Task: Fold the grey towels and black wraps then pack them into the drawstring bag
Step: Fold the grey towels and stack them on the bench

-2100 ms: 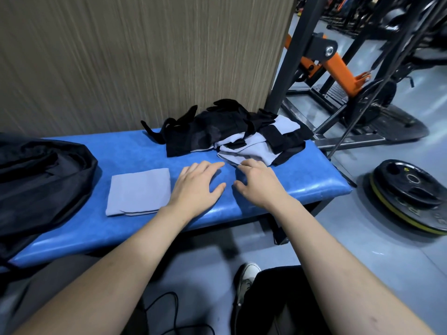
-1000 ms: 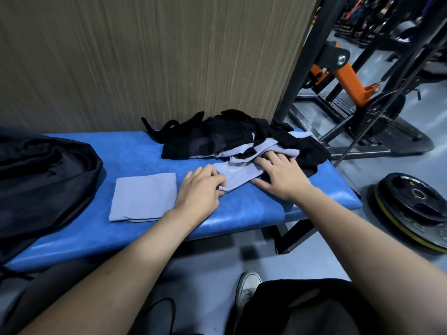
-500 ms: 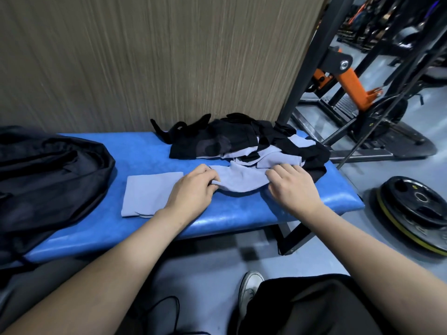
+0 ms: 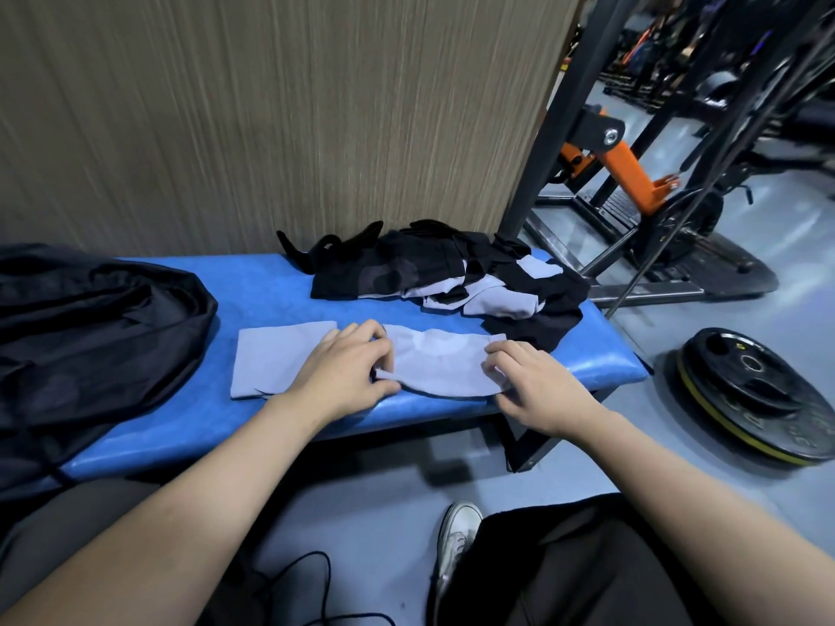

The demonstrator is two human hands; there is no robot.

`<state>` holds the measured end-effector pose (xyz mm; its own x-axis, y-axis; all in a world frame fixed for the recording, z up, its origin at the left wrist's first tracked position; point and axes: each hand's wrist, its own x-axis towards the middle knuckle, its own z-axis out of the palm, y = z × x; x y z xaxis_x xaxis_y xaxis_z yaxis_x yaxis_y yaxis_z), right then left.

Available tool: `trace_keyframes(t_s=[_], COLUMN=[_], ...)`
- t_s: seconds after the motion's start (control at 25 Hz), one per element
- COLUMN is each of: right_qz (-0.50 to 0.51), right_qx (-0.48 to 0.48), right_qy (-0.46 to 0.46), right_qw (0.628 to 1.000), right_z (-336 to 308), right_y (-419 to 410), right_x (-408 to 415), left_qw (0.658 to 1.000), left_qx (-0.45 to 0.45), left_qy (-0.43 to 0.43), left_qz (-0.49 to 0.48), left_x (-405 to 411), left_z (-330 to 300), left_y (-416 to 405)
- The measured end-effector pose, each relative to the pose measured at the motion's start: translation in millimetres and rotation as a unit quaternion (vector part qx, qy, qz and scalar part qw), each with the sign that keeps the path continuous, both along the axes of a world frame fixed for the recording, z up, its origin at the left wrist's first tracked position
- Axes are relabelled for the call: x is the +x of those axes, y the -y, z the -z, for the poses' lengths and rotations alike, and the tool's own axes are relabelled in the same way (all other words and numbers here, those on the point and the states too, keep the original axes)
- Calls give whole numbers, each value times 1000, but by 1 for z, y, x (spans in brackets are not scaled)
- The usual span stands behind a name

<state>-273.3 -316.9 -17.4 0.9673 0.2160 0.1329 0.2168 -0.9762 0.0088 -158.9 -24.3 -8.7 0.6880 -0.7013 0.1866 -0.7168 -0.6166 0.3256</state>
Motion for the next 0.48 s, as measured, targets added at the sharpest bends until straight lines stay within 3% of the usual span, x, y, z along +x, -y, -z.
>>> trace_keyframes(t_s=[0.2, 0.28, 0.48], right_qz=[28, 50, 71], right_qx=[100, 119, 71], right_qy=[9, 27, -17], right_qw=[995, 991, 995], right_z=[-7, -12, 3], right_y=[-1, -3, 12], right_x=[-4, -1, 0], left_qw=[995, 994, 994], left_qx=[-63, -79, 99], left_qy=[38, 60, -7], left_qz=[-63, -41, 38], left_x=[1, 1, 7], left_z=[-3, -4, 13], left_y=[3, 8, 10])
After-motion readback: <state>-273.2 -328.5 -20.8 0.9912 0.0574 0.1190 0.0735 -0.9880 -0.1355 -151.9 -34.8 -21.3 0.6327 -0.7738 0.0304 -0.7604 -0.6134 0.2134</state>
